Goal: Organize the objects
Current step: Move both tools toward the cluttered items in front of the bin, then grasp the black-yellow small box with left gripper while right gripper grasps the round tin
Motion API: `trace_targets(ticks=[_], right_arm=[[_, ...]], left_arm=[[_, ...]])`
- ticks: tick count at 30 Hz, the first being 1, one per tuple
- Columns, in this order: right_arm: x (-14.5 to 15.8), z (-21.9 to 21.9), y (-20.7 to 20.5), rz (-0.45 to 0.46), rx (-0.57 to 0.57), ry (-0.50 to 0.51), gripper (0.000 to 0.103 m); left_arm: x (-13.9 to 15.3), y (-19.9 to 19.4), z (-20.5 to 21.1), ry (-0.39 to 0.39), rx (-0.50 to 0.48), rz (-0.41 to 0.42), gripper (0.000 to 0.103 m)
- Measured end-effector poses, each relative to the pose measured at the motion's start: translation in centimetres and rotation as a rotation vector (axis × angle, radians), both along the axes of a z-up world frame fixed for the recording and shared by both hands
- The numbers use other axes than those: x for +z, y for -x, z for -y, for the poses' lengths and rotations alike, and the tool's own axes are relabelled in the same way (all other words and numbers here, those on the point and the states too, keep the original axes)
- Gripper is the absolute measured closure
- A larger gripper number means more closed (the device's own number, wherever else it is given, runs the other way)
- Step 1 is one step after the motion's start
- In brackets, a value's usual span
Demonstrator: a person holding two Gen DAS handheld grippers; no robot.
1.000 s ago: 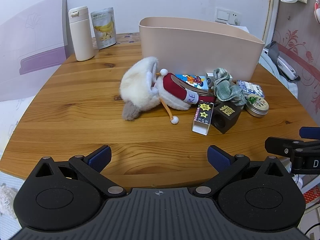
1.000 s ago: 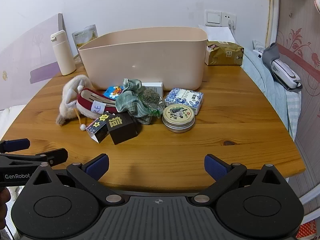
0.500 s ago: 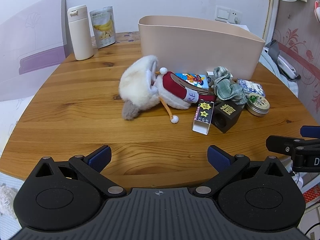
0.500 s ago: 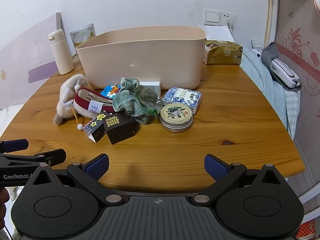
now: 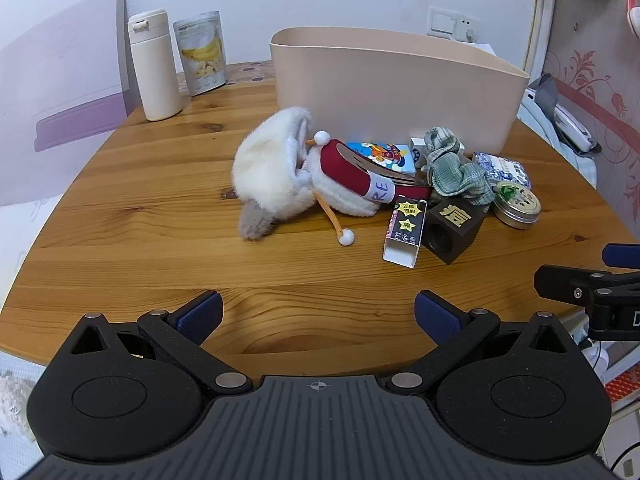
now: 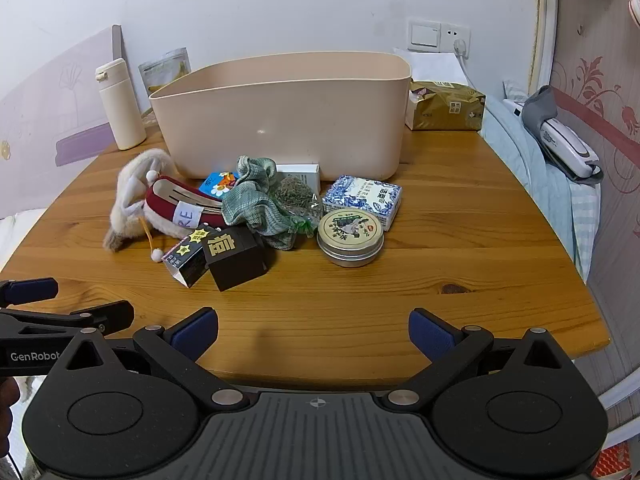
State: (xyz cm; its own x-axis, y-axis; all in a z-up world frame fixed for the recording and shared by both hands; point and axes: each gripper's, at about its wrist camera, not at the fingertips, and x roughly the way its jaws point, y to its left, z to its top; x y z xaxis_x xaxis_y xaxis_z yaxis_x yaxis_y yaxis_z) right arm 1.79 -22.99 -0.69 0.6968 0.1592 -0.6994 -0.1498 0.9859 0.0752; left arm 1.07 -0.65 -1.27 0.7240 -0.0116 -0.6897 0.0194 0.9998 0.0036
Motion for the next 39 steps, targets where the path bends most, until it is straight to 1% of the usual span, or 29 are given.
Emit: trace_targets(ticks=[14,20,25,30,39], right_arm=[[0.3,0.2,-0.5,0.025,0.008,0.004,0.0],[0.2,0.3,-1.1,0.022,0.011,0.028,0.0],[-0.1,0.6,-1.8,0.008,0.014,0.031,0.005],[-0.5,0.9,-2.7,-0.01,0.013,0.03,0.007],[-1.4,1.5,-4.3,-0.036,0.02,0.016,0.01]], left_arm=[[0.2,-1.0,0.5,-0.003,-0.01,0.008,0.0],[0.1,-1.7,0.7,-0.002,-0.017,0.004,0.0],[0.0,-2.2,1.1,-0.007,-0.029,0.001,0.0],[-0.3,-2.8,1.6,-0.008,-0.047,-0.005,0.0],[-1.0,-4.4,1.9,-0.006,-0.048,-0.028,0.0]])
